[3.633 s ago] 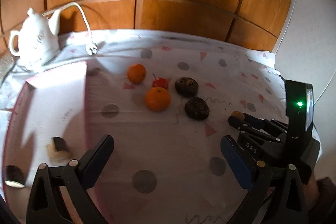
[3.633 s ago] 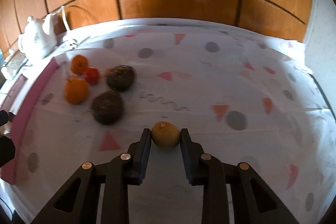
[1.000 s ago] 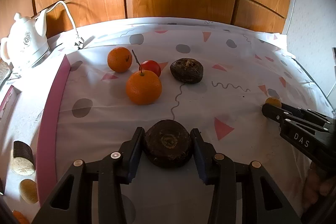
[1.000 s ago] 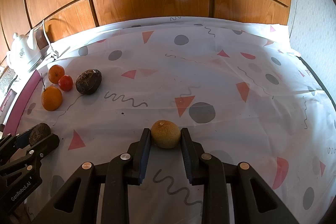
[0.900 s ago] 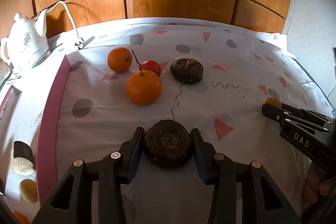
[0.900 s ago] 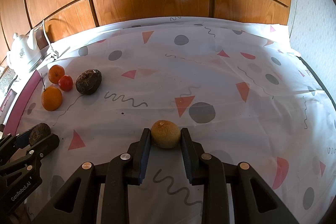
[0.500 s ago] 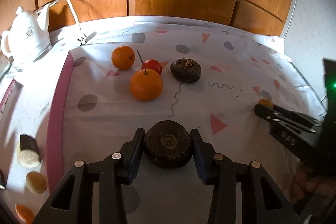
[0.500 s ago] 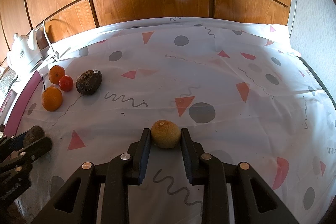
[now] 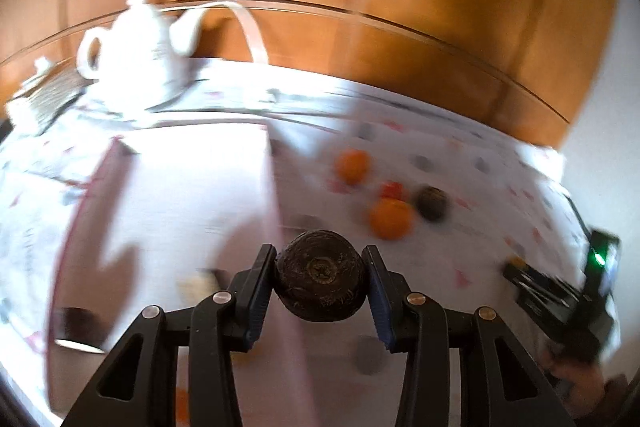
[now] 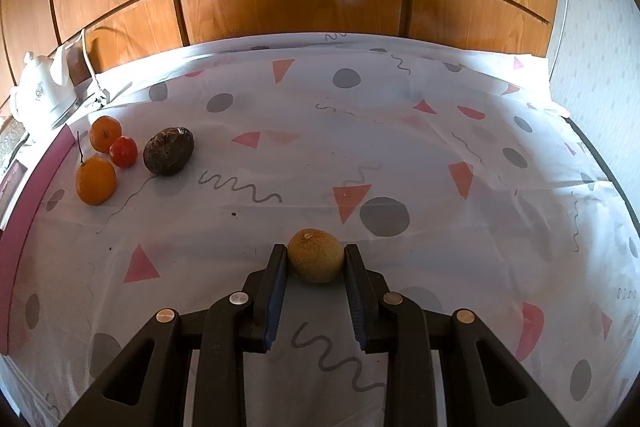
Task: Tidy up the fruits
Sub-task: 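Carry the dark root into the pink tray and open the left tool while the right holds its fruit, then lower the yellow fruit into the tray and open the right tool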
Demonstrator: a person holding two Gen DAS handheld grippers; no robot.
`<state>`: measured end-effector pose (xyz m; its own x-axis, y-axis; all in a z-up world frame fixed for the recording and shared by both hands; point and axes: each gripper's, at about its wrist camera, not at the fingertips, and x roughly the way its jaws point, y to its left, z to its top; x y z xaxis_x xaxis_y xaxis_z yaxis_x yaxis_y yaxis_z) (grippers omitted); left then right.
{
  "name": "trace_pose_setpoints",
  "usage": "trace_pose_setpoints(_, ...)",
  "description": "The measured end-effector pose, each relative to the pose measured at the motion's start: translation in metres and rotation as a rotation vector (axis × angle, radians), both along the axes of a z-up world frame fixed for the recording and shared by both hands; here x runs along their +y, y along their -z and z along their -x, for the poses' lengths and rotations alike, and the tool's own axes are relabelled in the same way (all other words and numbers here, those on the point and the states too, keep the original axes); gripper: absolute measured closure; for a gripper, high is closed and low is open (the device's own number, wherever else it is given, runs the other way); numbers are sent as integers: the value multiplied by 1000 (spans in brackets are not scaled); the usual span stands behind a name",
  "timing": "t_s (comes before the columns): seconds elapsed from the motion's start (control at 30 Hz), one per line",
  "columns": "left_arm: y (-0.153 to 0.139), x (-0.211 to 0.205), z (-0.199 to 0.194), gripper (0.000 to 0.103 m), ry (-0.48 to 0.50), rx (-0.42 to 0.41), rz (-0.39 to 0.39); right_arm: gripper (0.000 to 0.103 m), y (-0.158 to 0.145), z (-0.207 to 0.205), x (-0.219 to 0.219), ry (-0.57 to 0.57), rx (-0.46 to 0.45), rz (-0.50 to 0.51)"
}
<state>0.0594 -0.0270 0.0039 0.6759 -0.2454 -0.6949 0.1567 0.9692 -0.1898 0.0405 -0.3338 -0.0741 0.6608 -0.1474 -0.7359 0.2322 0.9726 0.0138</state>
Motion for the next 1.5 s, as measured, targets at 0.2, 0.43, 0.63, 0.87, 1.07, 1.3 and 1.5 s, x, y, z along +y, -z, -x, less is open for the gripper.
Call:
trace_pose_setpoints(0.2,18,54,-23,59,-181,64,-68,75,0,-1,1,1,5,13)
trace_pose_setpoints(0.43,35,77,-25,58,-265,95,-115,75,-4,0,13,-20,15,36)
trace_pose_setpoints(0.63,36,77,-17,54,-268,79,-107,75,-6,0,47,-119,13,4)
trace_pose_setpoints(0.87,23,78,-5,43,-268,31,-105,75,-22,-5,100,-271,-14,-46)
trace_pose_setpoints(1.07,21,79,3,41,-263,24,-95,75,-37,-4,143,-396,-35,-101)
trace_pose_setpoints(1.3,20,82,15,38,-271,11,-86,75,-49,-6,198,-570,-40,-143)
trace_pose_setpoints(1.5,17,90,22,36,-297,-1,-78,75,-48,-6,232,-653,-29,-155)
